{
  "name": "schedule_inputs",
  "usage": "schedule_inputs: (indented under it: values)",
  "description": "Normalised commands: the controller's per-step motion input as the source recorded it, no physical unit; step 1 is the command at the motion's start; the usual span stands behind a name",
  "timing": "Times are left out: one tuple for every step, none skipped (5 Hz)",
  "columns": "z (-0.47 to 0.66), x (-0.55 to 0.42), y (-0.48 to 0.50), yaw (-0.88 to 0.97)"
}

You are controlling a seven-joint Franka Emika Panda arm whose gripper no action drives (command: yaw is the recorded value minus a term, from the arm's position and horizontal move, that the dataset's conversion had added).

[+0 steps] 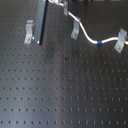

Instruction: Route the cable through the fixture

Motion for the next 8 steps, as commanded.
schedule_inputs:
  values:
    - [0.10,-0.019,-0.034,0.00]
    - [0.21,-0.037,-0.071,-0.04]
    - [0.01,-0.010,-0.017,0.00]
    - [0.27,-0.184,-0.172,-0.04]
    - [0.24,-0.218,-0.153,0.00]
    - [0.00,-0.017,-0.030,0.00]
    - [0.18,0.005,0.001,0.00]
    - [0.63,0.099,-0.060,-0.18]
